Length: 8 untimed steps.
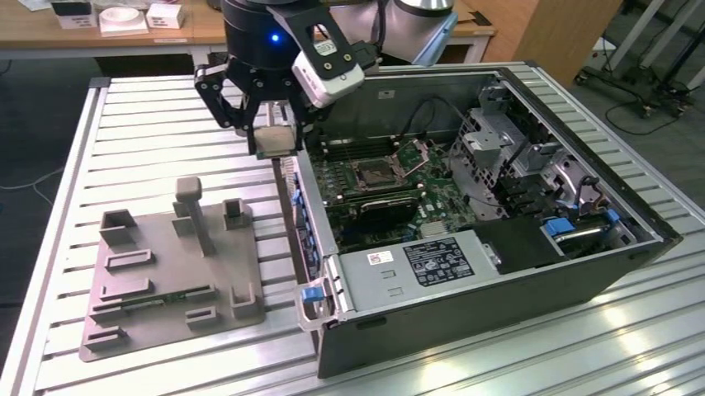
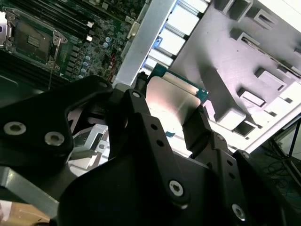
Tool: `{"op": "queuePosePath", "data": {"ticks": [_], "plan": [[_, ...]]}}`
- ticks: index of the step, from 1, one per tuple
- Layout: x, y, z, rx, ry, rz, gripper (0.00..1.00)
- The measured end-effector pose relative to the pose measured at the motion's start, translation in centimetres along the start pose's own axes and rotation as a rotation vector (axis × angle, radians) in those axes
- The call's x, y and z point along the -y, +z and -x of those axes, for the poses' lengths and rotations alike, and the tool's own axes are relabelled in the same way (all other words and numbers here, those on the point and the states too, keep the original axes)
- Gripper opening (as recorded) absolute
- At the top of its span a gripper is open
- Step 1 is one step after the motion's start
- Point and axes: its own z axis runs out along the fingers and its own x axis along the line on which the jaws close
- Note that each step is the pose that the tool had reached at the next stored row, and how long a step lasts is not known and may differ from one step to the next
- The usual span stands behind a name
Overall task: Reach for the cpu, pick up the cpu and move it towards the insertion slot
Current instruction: 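Pick up the cpu and move it towards the insertion slot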
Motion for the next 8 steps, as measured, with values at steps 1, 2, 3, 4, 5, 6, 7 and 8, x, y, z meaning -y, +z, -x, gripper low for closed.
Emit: {"op": "queuePosePath", "data": {"ticks": [1, 2, 3, 4, 5, 6, 7, 8], "plan": [[0.0, 0.02, 0.06, 0.0001, 0.0, 0.0001, 0.55], [0.0, 0.03, 0.1, 0.0001, 0.0, 0.0, 0.55], [0.0, 0.05, 0.15, 0.0001, 0.0, 0.0001, 0.55], [0.0, 0.06, 0.19, 0.0001, 0.0, 0.0001, 0.55], [0.0, 0.08, 0.23, 0.0001, 0.0, 0.0001, 0.55], [0.0, 0.09, 0.27, 0.0001, 0.0, 0.0, 0.55], [0.0, 0.1, 0.28, 0.0001, 0.0, 0.0, 0.55], [0.0, 0.11, 0.29, 0.0, 0.0, -0.0001, 0.55]]}}
